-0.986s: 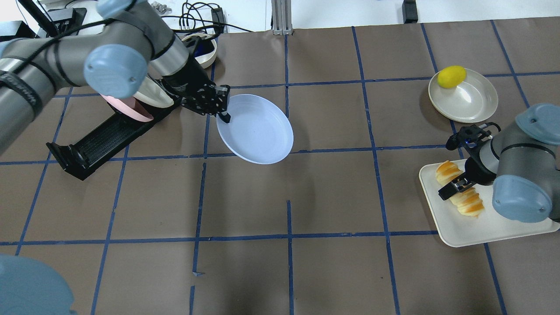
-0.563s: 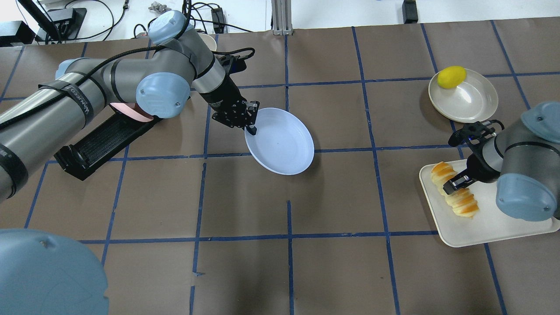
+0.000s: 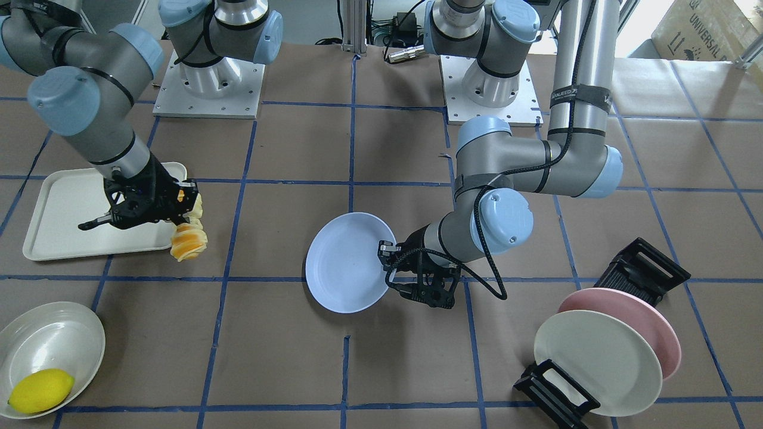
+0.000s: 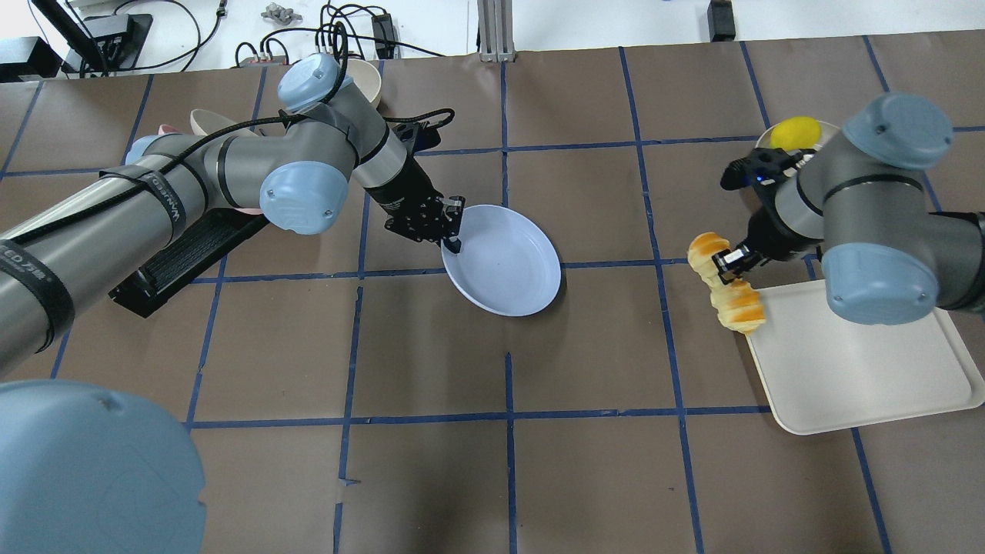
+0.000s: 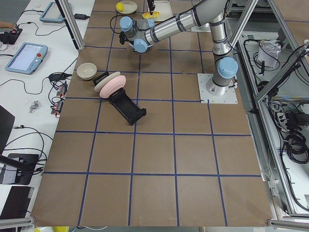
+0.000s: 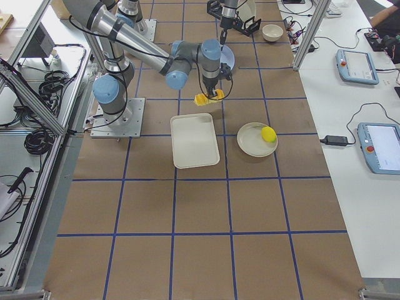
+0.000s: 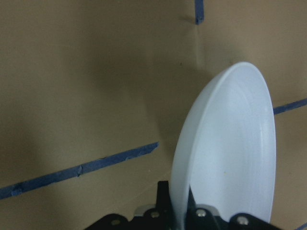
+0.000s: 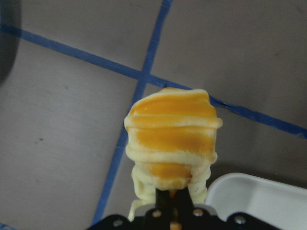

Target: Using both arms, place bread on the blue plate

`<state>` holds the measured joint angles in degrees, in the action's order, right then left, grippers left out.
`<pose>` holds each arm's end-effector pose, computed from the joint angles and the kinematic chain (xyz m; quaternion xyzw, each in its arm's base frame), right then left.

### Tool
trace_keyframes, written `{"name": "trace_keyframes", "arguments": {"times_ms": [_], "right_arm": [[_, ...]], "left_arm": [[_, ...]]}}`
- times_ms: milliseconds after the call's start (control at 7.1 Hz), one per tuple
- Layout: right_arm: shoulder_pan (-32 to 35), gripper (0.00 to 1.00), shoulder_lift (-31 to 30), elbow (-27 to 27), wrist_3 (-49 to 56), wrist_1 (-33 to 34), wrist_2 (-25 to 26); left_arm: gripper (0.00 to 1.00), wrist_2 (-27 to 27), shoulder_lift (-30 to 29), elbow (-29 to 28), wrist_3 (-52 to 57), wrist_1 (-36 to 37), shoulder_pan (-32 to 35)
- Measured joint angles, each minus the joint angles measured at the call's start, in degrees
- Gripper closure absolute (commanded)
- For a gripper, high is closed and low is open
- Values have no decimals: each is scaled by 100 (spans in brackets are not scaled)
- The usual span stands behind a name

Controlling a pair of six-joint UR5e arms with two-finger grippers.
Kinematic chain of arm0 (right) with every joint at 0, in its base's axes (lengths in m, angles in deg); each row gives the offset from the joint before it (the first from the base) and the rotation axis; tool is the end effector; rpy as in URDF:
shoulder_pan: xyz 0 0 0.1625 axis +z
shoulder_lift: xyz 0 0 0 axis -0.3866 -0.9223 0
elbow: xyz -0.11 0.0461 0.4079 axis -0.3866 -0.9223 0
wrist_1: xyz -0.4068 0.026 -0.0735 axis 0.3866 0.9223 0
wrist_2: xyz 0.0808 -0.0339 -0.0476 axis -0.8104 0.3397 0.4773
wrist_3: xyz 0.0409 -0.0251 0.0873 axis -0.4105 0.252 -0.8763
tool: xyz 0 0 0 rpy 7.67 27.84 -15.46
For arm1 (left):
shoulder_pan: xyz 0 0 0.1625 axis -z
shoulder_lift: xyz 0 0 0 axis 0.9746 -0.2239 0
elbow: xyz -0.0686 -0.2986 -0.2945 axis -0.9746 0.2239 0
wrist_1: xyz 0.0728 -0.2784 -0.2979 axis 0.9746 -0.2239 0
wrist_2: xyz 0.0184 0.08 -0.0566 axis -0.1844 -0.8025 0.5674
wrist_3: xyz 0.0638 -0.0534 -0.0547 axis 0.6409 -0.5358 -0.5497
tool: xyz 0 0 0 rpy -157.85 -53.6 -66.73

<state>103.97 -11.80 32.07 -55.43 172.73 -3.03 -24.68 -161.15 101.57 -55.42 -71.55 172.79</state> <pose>0.0724 -0.4874 0.2866 -0.1682 0.9837 -0.0280 0.0574 -0.2326 -0.5868 0.2194 -0.0578 -0.9746 -0.0804 0.2007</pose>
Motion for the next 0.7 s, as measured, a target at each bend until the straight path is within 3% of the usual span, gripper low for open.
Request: {"name": "trace_keyframes", "arguments": {"times_ms": [282, 563, 704], "right_arm": [[956, 93, 382, -1147, -1143, -694, -1], [1835, 92, 1238, -2276, -2155, -933, 5], [2163, 83, 1685, -2635, -2536, -896, 6]], "left_arm": [[0, -15, 25, -23, -416, 74, 15], [0, -346, 426, -98, -560, -5, -118], [0, -727, 722, -118, -549, -161, -225]]}}
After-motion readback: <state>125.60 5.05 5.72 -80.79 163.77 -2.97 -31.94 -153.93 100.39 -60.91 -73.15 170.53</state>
